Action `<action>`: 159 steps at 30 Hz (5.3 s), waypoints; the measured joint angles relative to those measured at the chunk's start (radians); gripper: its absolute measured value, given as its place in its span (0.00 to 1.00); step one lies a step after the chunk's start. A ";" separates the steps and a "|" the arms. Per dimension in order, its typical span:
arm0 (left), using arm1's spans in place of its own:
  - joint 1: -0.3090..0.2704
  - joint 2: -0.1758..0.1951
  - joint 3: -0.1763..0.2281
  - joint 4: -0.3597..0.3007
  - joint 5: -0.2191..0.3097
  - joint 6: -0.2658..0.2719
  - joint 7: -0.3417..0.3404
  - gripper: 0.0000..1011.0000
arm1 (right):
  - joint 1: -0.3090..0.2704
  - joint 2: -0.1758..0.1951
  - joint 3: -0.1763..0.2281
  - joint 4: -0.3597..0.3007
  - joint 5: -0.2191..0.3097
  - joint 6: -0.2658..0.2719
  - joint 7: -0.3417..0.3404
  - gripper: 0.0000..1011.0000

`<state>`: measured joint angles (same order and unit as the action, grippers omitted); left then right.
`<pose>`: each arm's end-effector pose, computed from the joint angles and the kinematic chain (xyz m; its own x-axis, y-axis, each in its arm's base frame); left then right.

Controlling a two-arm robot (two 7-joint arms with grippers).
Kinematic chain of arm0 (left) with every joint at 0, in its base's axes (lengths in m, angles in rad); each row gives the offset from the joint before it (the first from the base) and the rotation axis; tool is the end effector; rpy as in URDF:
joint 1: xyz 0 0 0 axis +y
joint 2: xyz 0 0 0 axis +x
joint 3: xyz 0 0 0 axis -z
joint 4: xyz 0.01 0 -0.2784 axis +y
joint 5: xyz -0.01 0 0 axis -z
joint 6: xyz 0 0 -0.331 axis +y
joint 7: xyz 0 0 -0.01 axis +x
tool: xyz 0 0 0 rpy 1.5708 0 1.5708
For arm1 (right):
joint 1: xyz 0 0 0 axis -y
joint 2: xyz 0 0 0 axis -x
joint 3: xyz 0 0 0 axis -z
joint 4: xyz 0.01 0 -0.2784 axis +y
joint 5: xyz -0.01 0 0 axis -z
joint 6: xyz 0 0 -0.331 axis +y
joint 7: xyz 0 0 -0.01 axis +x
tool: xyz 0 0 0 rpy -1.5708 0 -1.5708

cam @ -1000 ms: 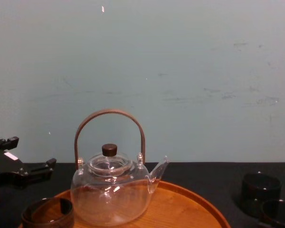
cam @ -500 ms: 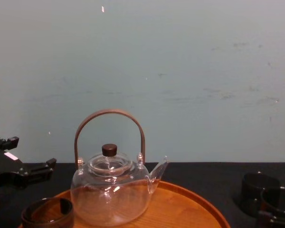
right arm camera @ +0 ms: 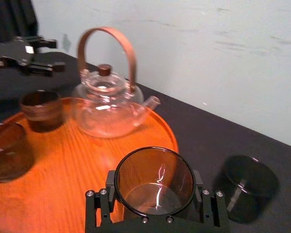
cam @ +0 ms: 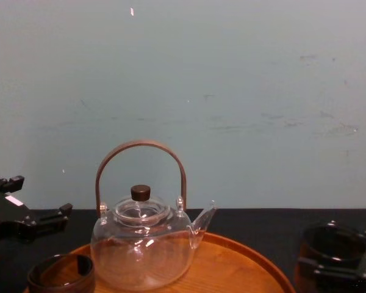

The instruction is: Pick up the glass from the table and place it on the tray.

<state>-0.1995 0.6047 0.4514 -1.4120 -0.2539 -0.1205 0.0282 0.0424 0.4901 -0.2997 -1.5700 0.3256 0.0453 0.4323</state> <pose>0.3772 0.0702 -0.2972 0.2924 0.8803 0.3737 -0.9552 0.2874 0.0704 0.3479 -0.0445 -0.2894 0.6490 -0.7565 0.0812 0.7546 0.6264 -0.1955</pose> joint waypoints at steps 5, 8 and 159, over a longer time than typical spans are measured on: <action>0.000 0.000 0.000 0.000 0.000 0.000 0.000 0.99 | 0.014 -0.015 -0.032 -0.009 -0.006 0.004 0.008 0.89; 0.000 0.000 0.000 0.000 0.000 0.000 0.000 0.99 | 0.025 -0.026 -0.056 -0.011 -0.013 0.007 0.014 0.89; 0.000 0.000 0.000 0.000 0.000 0.000 0.000 0.99 | -0.080 0.021 0.113 0.030 0.072 -0.061 -0.081 0.99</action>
<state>-0.1995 0.6047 0.4514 -1.4120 -0.2539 -0.1205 0.0283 -0.0375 0.5114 -0.1864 -1.5397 0.3973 -0.0160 0.3515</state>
